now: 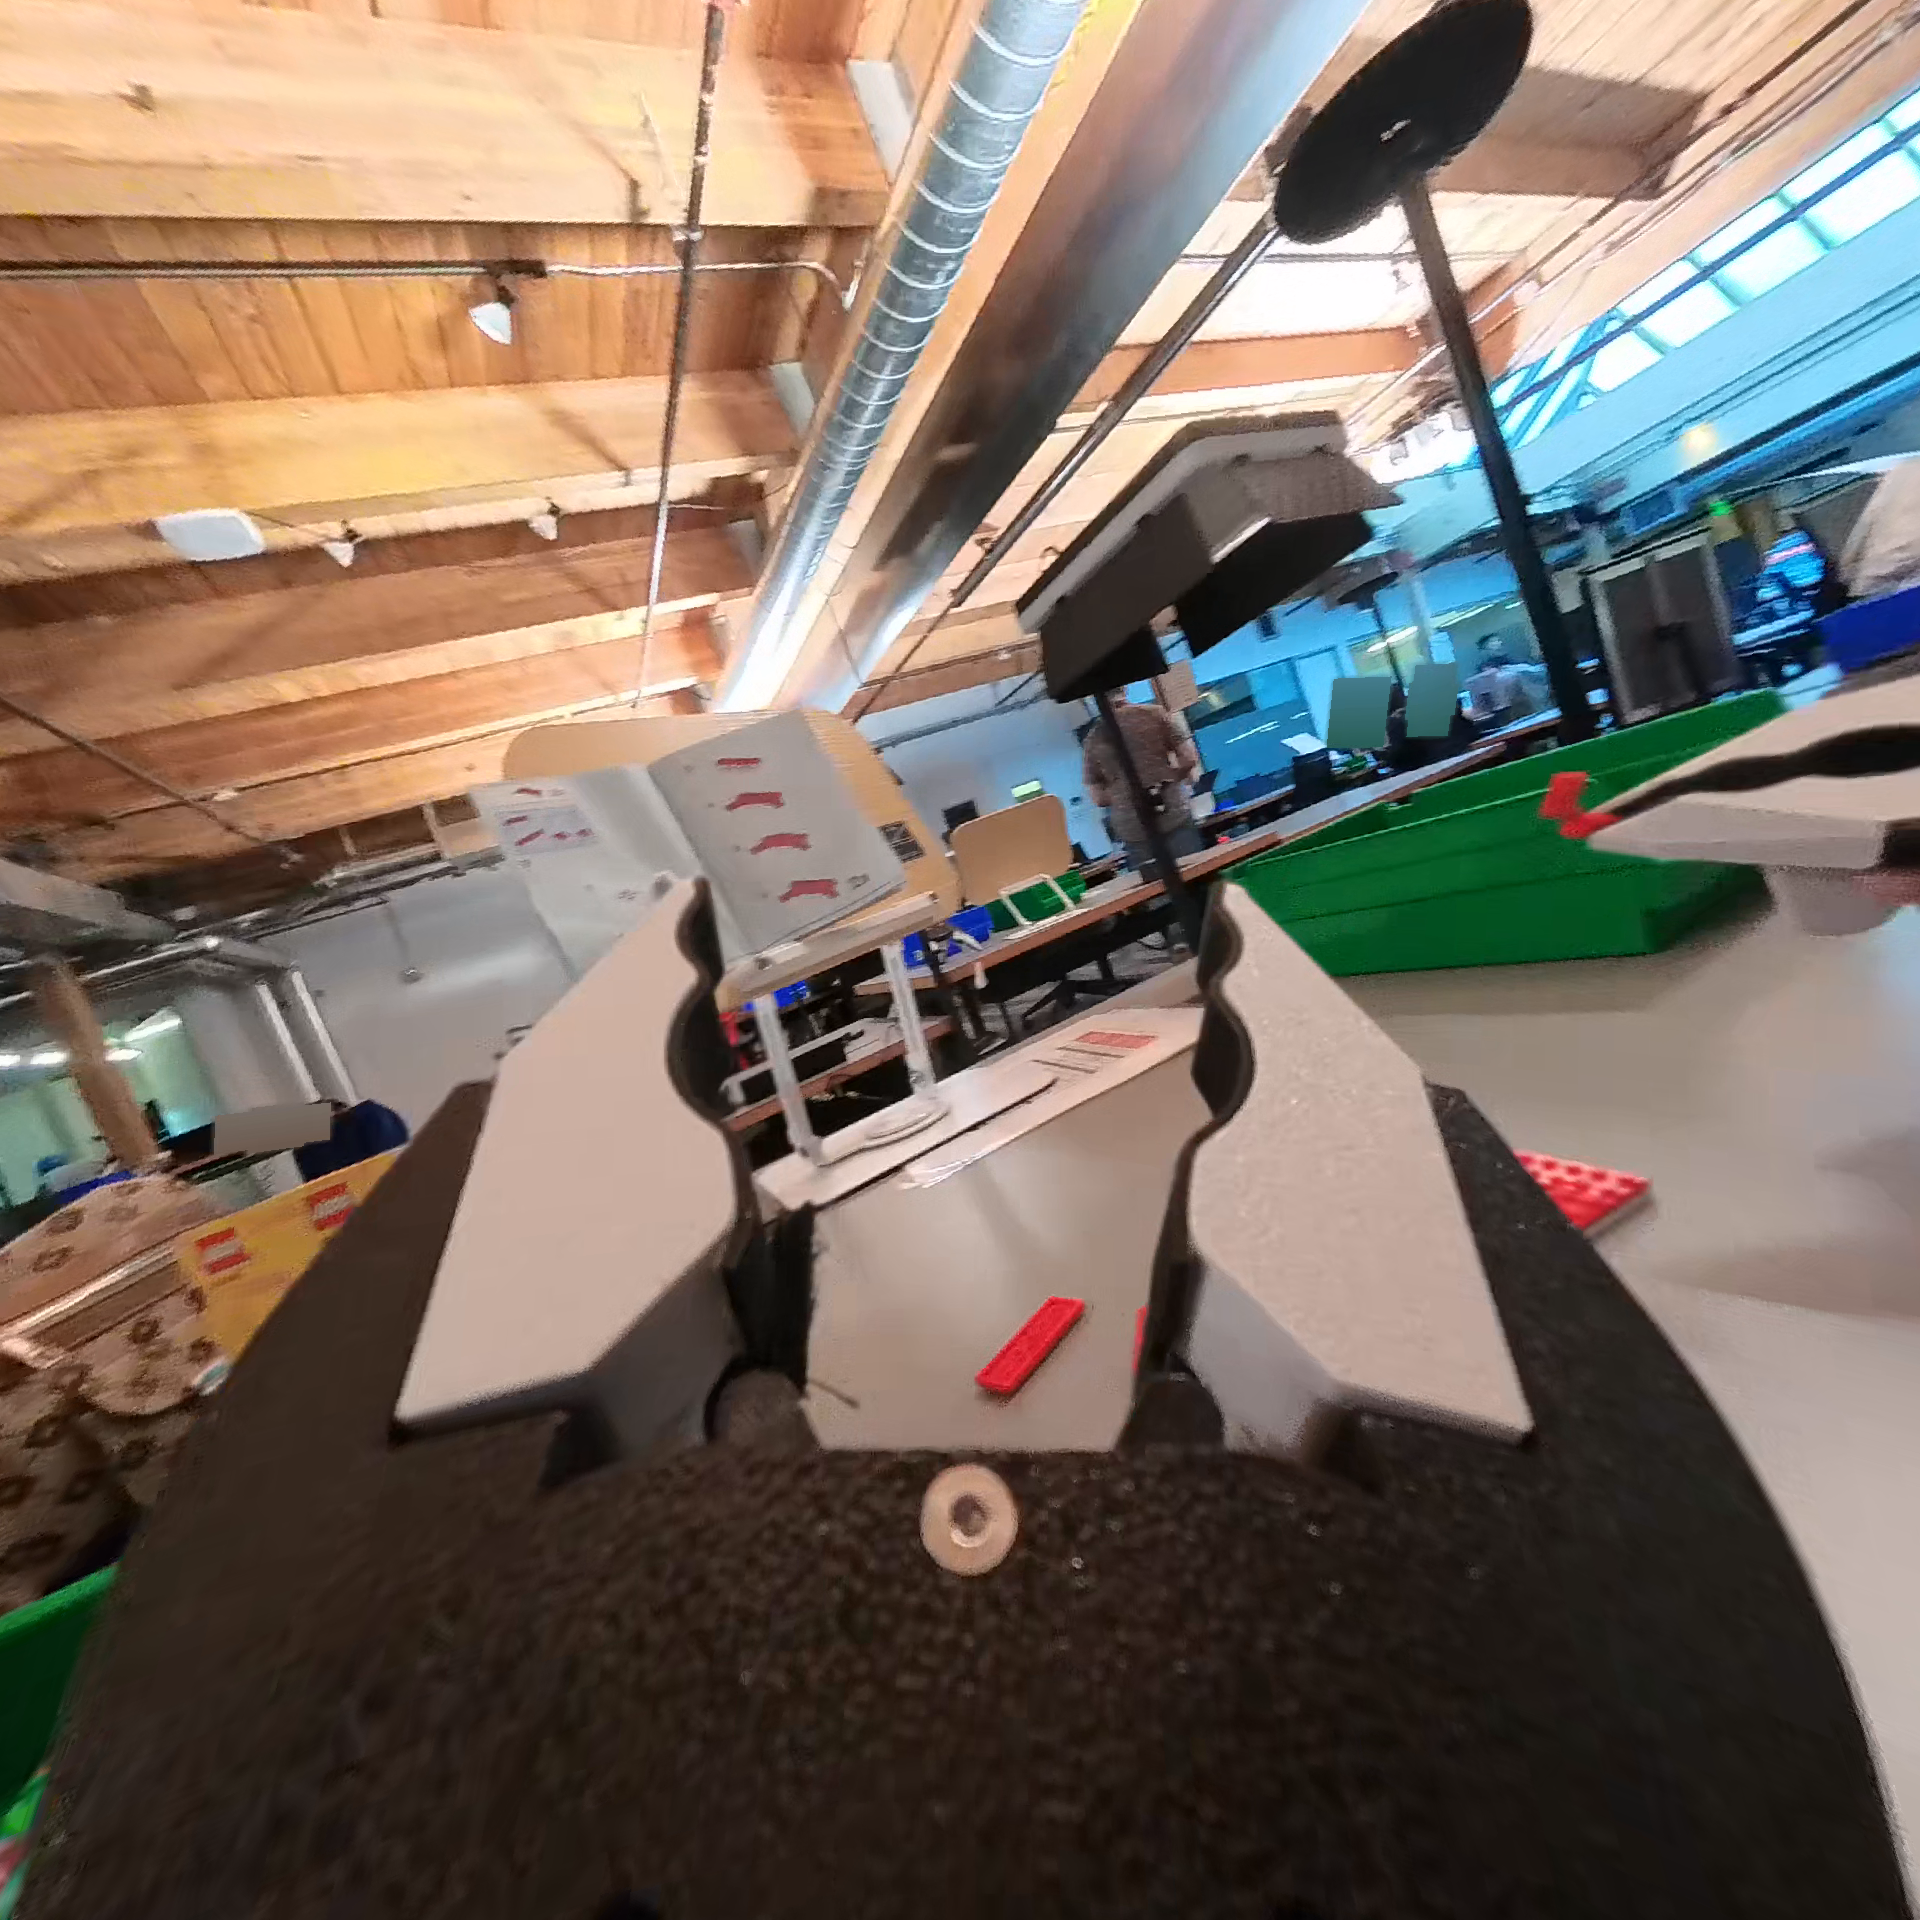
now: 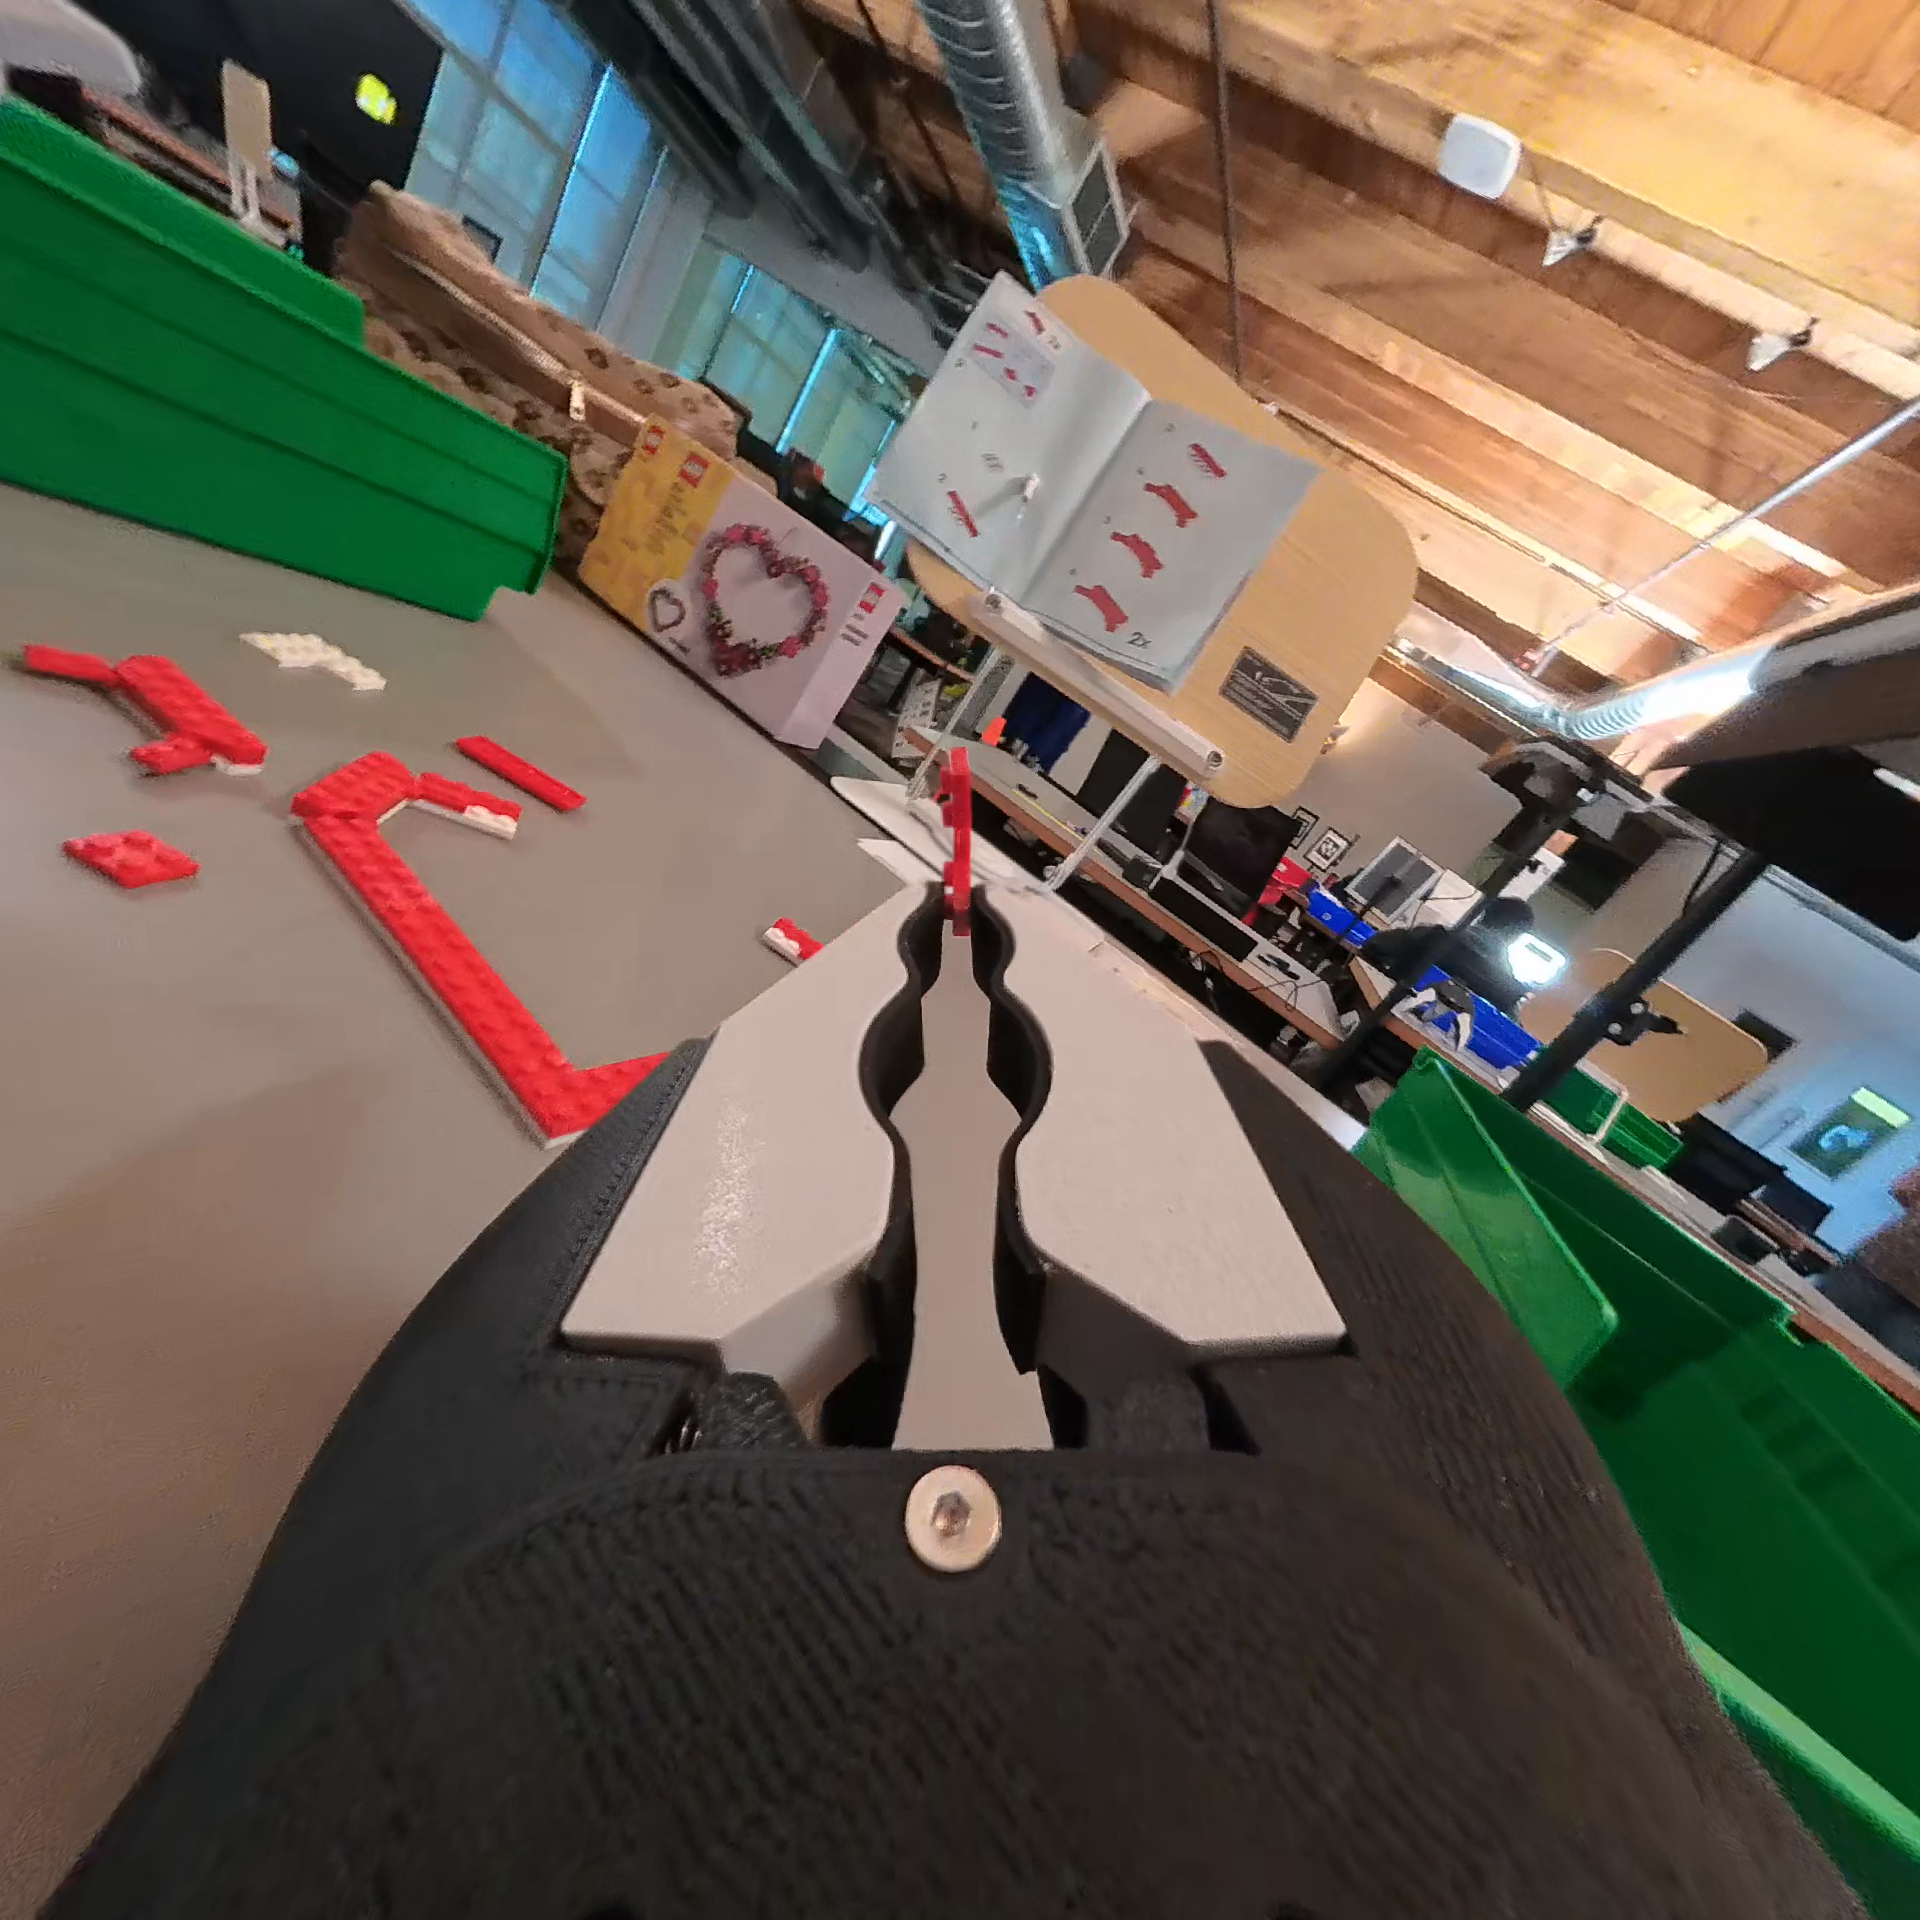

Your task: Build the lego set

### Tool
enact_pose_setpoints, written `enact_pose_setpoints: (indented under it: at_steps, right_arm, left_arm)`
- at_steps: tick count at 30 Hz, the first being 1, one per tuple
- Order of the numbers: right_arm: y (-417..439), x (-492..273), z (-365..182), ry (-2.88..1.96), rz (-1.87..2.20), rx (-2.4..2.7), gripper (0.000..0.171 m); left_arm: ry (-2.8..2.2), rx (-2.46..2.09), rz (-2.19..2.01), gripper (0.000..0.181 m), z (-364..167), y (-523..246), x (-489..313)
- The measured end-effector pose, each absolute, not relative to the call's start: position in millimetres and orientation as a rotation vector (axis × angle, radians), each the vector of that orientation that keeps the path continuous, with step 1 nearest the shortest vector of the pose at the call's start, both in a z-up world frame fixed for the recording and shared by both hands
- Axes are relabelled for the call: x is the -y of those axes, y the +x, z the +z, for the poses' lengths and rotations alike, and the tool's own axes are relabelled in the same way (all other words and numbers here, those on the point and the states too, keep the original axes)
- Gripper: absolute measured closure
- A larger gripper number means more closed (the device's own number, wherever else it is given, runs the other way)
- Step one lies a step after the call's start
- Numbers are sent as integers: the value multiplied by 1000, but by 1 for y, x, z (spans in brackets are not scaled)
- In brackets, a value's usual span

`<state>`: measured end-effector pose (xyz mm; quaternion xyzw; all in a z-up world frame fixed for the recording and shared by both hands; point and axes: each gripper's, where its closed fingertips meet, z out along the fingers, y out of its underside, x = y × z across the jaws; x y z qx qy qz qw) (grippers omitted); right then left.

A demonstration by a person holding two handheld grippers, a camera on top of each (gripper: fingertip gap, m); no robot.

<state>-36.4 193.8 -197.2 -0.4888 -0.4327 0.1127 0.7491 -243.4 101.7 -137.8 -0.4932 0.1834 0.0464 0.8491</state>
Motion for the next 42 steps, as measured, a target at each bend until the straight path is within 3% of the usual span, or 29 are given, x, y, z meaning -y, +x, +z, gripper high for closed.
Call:
enact_pose_setpoints:
  at_steps: [2, 4, 6, 11, 25, 42]
  right_arm:
    - [-37, -198, -194, -1060, 265, 925, 168]
    - [-43, -207, -196, -1055, 261, 939, 168]
    - [-48, -220, -194, -1033, 236, 932, 168]
    - [-66, -265, -192, -1024, 136, 912, 168]
    - [-49, -374, -188, -1172, 34, 678, 168]
    - [-93, -338, -187, -1046, 198, 857, 168]
  left_arm:
    - [-1043, -339, 113, 93, -136, -256, -103]
    - [-1022, -283, 125, 108, -132, -269, -99]
    - [-956, -257, 172, 151, -123, -281, -87]
    - [-958, -272, 331, 163, -121, -302, -85]
    - [-1109, -255, 162, 179, -146, -297, -109]
    - [-1166, -249, 80, 181, -157, -298, -117]
